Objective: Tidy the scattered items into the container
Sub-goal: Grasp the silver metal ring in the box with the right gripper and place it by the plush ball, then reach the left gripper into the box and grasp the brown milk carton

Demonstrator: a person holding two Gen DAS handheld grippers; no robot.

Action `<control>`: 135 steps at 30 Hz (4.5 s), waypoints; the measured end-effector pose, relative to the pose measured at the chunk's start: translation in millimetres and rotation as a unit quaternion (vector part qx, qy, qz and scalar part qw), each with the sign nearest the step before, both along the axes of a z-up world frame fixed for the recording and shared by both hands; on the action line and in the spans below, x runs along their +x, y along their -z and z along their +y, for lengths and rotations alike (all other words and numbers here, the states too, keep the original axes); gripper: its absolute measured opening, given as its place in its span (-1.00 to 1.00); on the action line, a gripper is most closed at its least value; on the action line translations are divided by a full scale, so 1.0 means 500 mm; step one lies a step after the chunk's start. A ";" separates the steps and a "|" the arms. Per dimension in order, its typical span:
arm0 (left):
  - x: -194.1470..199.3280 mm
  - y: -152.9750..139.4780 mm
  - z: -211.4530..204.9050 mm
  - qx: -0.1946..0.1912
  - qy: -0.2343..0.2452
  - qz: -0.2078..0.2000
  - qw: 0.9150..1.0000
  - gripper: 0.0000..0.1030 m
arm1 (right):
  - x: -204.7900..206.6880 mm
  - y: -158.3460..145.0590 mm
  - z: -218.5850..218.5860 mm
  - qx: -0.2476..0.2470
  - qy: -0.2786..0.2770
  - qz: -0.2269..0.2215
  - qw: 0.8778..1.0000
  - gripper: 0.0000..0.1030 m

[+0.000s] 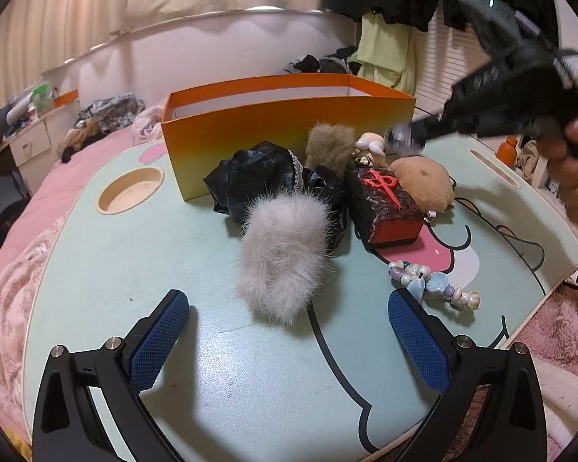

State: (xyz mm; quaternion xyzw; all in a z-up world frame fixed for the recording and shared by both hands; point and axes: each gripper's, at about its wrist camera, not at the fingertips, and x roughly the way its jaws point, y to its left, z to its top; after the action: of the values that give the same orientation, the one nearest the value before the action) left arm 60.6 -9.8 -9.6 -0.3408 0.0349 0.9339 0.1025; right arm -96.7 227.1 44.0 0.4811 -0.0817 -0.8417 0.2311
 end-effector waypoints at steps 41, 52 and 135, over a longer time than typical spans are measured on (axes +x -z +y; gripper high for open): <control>0.000 -0.002 -0.001 -0.001 0.003 0.000 1.000 0.99 | 0.207 0.102 0.014 0.166 0.042 0.131 0.977 0.99; -0.011 -0.050 -0.005 -0.041 -0.020 0.009 0.999 0.99 | 0.218 0.098 0.012 0.163 0.043 0.131 0.977 0.99; -0.475 -0.062 0.206 0.090 -0.053 -0.439 0.893 0.64 | 0.234 0.090 -0.002 0.154 0.038 0.144 0.977 0.99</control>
State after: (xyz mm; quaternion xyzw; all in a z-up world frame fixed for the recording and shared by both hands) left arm -177.0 93.1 21.2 -0.7064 -0.1159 0.6927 0.0880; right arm 20.4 226.4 -1.0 0.3812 0.0651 -0.9128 0.1311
